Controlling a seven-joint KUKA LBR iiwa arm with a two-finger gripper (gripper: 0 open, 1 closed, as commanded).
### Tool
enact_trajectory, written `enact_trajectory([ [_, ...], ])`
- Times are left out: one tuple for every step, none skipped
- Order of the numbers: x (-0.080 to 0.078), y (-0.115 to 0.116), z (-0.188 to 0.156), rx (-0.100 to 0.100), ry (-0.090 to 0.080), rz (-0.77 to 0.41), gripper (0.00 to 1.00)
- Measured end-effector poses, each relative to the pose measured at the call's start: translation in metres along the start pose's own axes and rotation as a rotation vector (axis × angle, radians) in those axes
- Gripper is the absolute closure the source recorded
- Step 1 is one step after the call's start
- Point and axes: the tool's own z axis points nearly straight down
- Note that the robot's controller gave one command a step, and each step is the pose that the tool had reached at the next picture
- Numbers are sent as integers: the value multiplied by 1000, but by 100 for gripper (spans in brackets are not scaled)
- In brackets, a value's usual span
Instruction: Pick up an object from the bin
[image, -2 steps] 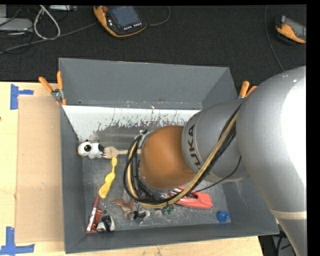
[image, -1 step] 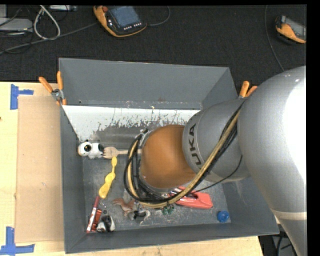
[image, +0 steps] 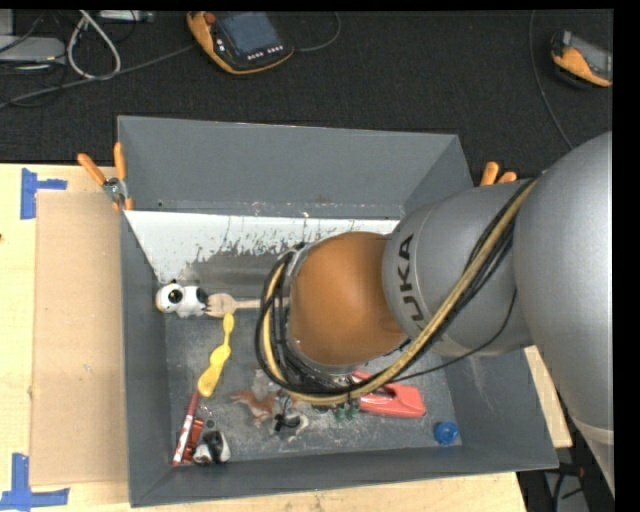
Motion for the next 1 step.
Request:
enact_trajectory([
  [1, 1, -46, 0, 2, 1, 100],
])
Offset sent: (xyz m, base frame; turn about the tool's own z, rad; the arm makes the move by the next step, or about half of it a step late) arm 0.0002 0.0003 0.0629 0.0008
